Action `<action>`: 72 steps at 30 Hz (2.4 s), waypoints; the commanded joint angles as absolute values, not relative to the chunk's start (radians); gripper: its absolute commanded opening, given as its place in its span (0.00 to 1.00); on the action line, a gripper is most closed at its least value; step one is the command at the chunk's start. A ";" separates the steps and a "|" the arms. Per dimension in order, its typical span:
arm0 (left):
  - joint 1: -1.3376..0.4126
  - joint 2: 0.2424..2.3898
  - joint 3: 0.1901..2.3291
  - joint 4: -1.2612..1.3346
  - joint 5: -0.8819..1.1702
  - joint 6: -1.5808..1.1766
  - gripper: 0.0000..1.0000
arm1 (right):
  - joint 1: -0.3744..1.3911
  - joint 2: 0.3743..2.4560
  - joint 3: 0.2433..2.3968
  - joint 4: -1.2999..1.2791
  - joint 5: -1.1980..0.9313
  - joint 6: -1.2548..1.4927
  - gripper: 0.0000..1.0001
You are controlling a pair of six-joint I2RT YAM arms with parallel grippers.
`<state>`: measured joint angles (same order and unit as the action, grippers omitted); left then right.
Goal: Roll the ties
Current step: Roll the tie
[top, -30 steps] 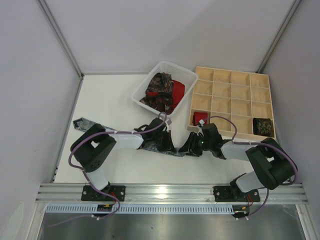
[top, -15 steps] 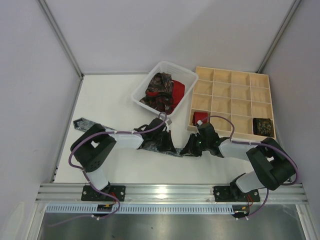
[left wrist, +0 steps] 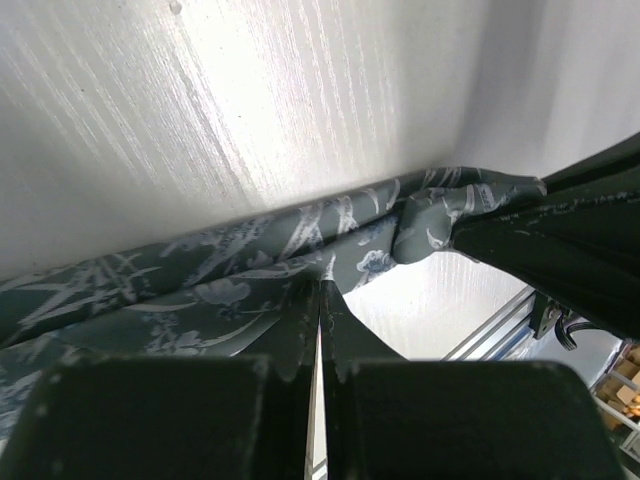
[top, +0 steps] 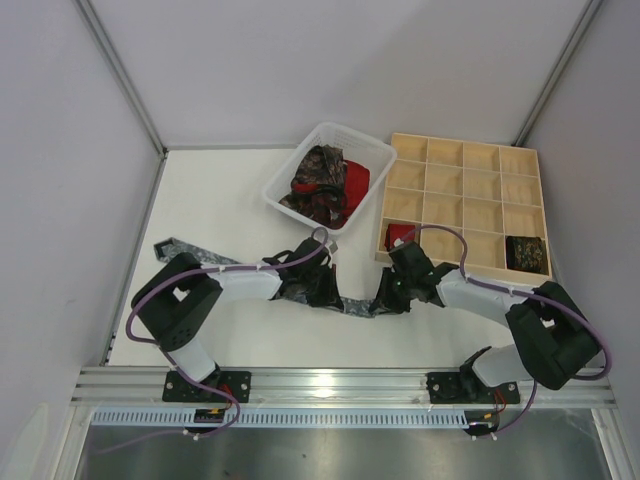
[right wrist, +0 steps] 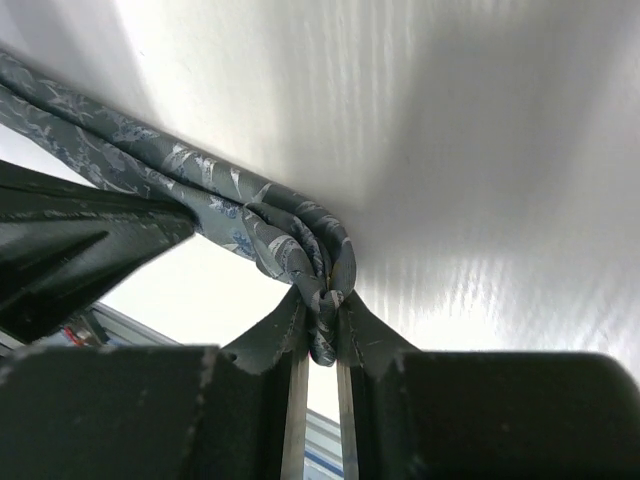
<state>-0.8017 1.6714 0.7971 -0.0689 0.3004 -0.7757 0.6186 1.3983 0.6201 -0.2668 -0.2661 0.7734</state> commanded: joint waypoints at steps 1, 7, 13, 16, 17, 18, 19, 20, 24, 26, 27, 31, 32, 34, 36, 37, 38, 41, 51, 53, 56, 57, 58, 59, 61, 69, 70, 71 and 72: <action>-0.805 1.626 0.801 -0.064 0.316 -0.765 0.02 | 0.649 1.355 0.666 -0.419 -0.183 0.762 0.00; -0.857 1.638 0.816 -0.017 0.356 -0.804 0.03 | 0.707 1.330 0.695 -0.500 -0.117 0.778 0.00; -0.905 1.713 0.877 0.024 0.386 -0.825 0.02 | 0.727 1.322 0.712 -0.520 -0.112 0.791 0.00; -0.907 1.736 0.887 0.037 0.394 -0.831 0.02 | 0.744 1.316 0.721 -0.529 -0.106 0.798 0.00; -0.907 1.740 0.891 0.037 0.394 -0.828 0.02 | 0.745 1.315 0.724 -0.529 -0.106 0.802 0.00; -0.907 1.743 0.891 0.037 0.393 -0.827 0.02 | 0.749 1.312 0.724 -0.529 -0.107 0.802 0.00; -0.907 1.752 0.896 0.035 0.391 -0.824 0.02 | 0.755 1.310 0.726 -0.531 -0.106 0.804 0.00; -0.907 1.756 0.899 0.037 0.391 -0.824 0.03 | 0.759 1.310 0.727 -0.529 -0.106 0.808 0.00; -0.907 1.789 0.905 0.046 0.396 -0.824 0.02 | 0.773 1.318 0.735 -0.526 -0.117 0.813 0.00; -0.907 1.798 0.904 0.049 0.391 -0.825 0.02 | 0.781 1.327 0.745 -0.523 -0.126 0.813 0.00; -0.907 1.799 0.902 0.051 0.388 -0.825 0.02 | 0.787 1.330 0.750 -0.520 -0.129 0.811 0.00; -0.907 1.807 0.899 0.049 0.385 -0.822 0.02 | 0.802 1.361 0.782 -0.514 -0.143 0.793 0.06; -0.907 1.807 0.899 0.046 0.387 -0.819 0.02 | 0.807 1.376 0.798 -0.511 -0.152 0.789 0.13; -0.907 1.805 0.897 0.038 0.376 -0.815 0.02 | 0.810 1.394 0.818 -0.517 -0.150 0.776 0.20; -0.907 1.801 0.896 0.034 0.373 -0.810 0.02 | 0.813 1.423 0.842 -0.525 -0.147 0.770 0.24; -0.907 1.798 0.894 0.028 0.367 -0.808 0.02 | 0.813 1.436 0.847 -0.523 -0.146 0.766 0.24; -0.907 1.795 0.894 0.022 0.359 -0.805 0.02 | 0.815 1.451 0.853 -0.523 -0.144 0.762 0.25; -0.907 1.789 0.893 0.008 0.331 -0.787 0.02 | 0.816 1.474 0.865 -0.520 -0.147 0.755 0.26; -0.907 1.767 0.867 -0.070 0.253 -0.756 0.03 | 0.824 1.560 0.887 -0.538 -0.118 0.759 0.05; -0.907 1.749 0.862 -0.083 0.239 -0.750 0.03 | 0.825 1.568 0.887 -0.548 -0.101 0.764 0.00; -0.907 1.717 0.865 -0.126 0.201 -0.730 0.04 | 0.830 1.582 0.887 -0.561 -0.080 0.775 0.00; -0.905 1.709 0.870 -0.152 0.172 -0.726 0.04 | 0.830 1.586 0.890 -0.568 -0.077 0.778 0.00; -0.904 1.689 0.871 -0.162 0.161 -0.715 0.06 | 0.836 1.592 0.893 -0.574 -0.071 0.778 0.00; -0.900 1.678 0.873 -0.173 0.150 -0.710 0.06 | 0.839 1.597 0.894 -0.578 -0.066 0.779 0.00; -0.890 1.655 0.868 -0.186 0.140 -0.706 0.07 | 0.844 1.603 0.905 -0.587 -0.058 0.779 0.00; -0.841 1.666 0.819 -0.160 0.146 -0.693 0.08 | 0.856 1.646 0.949 -0.611 -0.067 0.769 0.00; -0.841 1.673 0.815 -0.152 0.158 -0.695 0.07 | 0.856 1.651 0.956 -0.609 -0.071 0.769 0.00; -0.841 1.680 0.808 -0.138 0.166 -0.702 0.06 | 0.856 1.657 0.960 -0.606 -0.075 0.764 0.00; -0.841 1.689 0.796 -0.115 0.170 -0.707 0.06 | 0.854 1.672 0.965 -0.606 -0.084 0.762 0.01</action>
